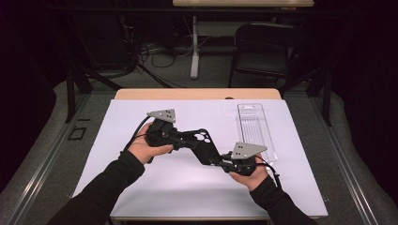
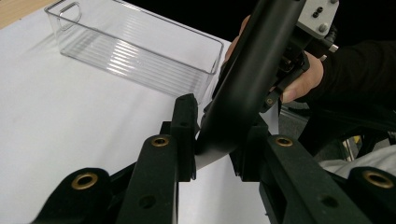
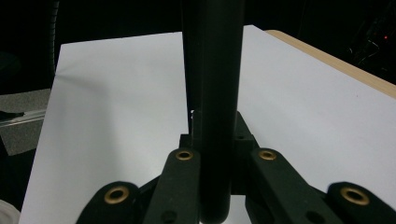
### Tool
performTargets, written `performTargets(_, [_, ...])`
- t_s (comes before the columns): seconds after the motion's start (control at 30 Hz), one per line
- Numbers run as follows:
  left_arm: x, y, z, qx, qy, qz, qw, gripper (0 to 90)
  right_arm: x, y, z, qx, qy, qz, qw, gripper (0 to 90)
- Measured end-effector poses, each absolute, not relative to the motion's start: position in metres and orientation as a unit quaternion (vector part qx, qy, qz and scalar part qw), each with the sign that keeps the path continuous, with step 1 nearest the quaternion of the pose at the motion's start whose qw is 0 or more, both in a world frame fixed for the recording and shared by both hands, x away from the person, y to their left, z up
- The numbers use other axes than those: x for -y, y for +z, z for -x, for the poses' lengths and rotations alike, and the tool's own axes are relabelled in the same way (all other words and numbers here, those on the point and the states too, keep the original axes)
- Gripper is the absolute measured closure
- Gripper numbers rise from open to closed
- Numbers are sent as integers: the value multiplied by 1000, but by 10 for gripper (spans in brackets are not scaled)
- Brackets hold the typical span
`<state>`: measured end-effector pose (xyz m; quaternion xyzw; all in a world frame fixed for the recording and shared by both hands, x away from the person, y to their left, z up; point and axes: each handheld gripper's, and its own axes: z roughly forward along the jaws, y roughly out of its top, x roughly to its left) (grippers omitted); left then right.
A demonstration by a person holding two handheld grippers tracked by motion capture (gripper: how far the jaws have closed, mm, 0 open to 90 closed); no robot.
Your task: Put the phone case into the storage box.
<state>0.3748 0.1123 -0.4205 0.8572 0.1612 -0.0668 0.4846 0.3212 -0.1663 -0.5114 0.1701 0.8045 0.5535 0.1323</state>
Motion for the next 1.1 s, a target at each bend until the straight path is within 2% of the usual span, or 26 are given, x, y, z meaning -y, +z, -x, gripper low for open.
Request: performTargets(1.1, [-112, -421, -374, -152, -59, -863, 478, 807, 167, -512, -322, -807, 552, -178, 115, 851])
